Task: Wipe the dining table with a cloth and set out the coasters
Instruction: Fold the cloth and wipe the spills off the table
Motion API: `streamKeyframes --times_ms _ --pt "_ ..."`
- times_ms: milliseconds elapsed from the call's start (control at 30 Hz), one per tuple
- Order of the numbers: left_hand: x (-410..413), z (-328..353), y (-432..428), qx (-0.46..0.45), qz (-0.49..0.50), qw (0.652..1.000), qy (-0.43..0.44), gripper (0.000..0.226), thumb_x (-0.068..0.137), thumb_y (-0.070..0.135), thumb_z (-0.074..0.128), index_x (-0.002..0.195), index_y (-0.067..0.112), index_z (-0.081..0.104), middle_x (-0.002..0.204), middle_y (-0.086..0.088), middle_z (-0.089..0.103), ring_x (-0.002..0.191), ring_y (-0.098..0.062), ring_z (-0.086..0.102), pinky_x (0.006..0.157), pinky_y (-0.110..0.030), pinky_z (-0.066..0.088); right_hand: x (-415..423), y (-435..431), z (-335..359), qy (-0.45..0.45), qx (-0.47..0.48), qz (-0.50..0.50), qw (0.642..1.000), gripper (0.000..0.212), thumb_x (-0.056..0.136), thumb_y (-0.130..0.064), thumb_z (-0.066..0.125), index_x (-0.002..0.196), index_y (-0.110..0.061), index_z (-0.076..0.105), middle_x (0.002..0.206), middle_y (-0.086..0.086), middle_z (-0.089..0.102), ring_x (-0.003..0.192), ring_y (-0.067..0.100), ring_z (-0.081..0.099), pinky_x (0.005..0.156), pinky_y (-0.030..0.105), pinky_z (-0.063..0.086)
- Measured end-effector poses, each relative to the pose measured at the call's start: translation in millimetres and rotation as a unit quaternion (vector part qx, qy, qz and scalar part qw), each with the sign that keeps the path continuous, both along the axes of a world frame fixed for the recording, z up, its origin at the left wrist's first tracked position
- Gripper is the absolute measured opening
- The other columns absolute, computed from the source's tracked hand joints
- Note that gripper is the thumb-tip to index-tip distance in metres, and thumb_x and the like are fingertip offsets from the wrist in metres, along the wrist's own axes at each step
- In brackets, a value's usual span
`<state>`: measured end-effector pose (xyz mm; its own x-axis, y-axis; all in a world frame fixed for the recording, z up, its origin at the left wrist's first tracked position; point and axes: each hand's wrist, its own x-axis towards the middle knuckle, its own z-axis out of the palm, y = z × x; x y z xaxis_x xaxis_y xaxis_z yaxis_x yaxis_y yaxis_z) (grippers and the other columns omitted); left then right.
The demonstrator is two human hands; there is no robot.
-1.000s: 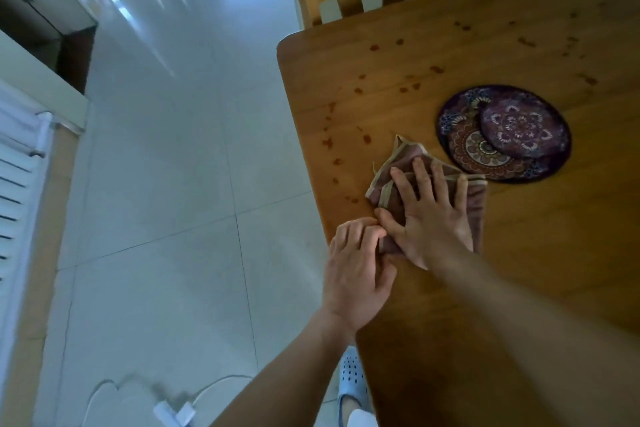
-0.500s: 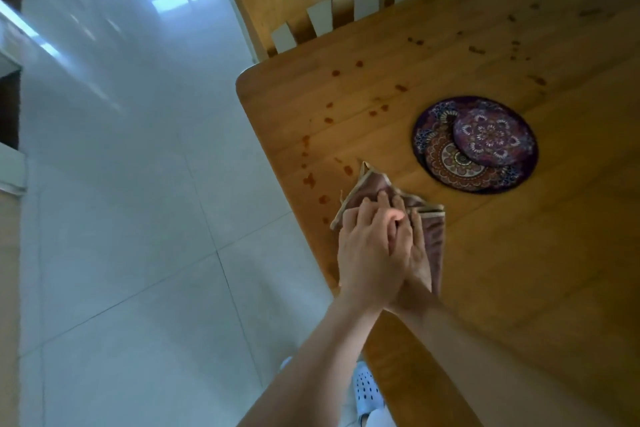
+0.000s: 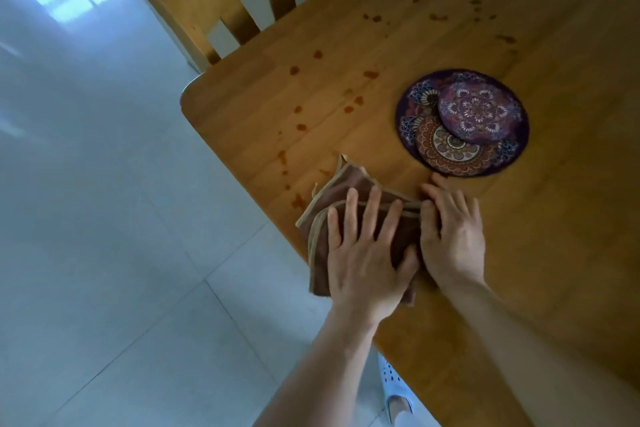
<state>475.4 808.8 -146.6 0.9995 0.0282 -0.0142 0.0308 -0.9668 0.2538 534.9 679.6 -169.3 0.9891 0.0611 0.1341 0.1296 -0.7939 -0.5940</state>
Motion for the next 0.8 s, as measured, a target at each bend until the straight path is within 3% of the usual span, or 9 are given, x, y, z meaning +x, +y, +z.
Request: streamKeyframes --times_ms 167,333,533,600,667,800 --pt "32.6 -0.7 47.7 0.046 0.053 0.997 0.016 0.069 0.087 0.074 0.028 0.148 0.041 0.035 0.164 -0.001 0.014 0.151 -0.034 0.003 0.119 -0.057 0.004 -5.6 6.5 14.8 -0.009 -0.046 -0.026 0.999 0.036 0.097 -0.022 0.042 0.127 -0.011 0.058 0.137 0.005 0.052 0.126 0.029 0.041 0.106 0.052 0.039" --pt "80.3 -4.8 94.8 0.101 0.071 0.992 -0.003 0.078 0.087 0.078 0.02 0.149 0.034 0.034 0.161 -0.007 0.023 0.148 -0.039 0.016 0.117 -0.061 0.012 -5.5 6.9 11.8 0.002 -0.08 -0.022 0.997 0.037 0.098 -0.023 0.041 0.132 -0.013 0.053 0.139 0.004 0.047 0.13 0.029 0.036 0.11 0.052 0.035" --pt "135.0 -3.5 120.3 0.113 0.106 0.987 0.041 0.078 0.088 0.075 0.009 0.154 0.034 0.015 0.165 -0.004 0.008 0.15 -0.036 0.003 0.119 -0.057 0.001 -6.3 9.4 11.9 -0.008 -0.101 -0.022 0.995 0.034 0.1 -0.017 0.043 0.132 -0.011 0.052 0.139 0.007 0.048 0.13 0.028 0.031 0.112 0.051 0.032" --pt "149.7 -3.5 124.8 0.105 0.126 0.986 0.034 0.072 0.092 0.07 0.014 0.151 0.031 0.024 0.162 -0.004 0.017 0.148 -0.036 0.01 0.119 -0.057 0.005 -6.5 10.5 11.8 -0.013 -0.11 -0.02 0.994 0.037 0.098 -0.019 0.04 0.132 -0.01 0.051 0.139 0.008 0.047 0.13 0.029 0.032 0.112 0.051 0.032" --pt "157.3 0.4 125.4 0.086 0.145 0.986 0.009 0.059 0.095 0.063 0.024 0.137 0.027 0.043 0.148 -0.005 0.039 0.139 -0.035 0.028 0.115 -0.056 0.017 -7.0 10.8 12.0 -0.008 -0.12 -0.018 0.993 0.038 0.098 -0.02 0.037 0.133 -0.01 0.05 0.139 0.008 0.047 0.131 0.029 0.033 0.113 0.05 0.03" --pt "143.4 15.2 119.6 0.073 0.139 0.986 -0.05 0.048 0.099 0.057 0.03 0.118 0.021 0.055 0.122 -0.005 0.059 0.117 -0.031 0.049 0.095 -0.049 0.036 -6.6 11.2 13.3 -0.008 -0.131 -0.012 0.991 0.039 0.097 -0.022 0.035 0.132 -0.011 0.05 0.14 0.008 0.047 0.131 0.03 0.035 0.113 0.05 0.03"
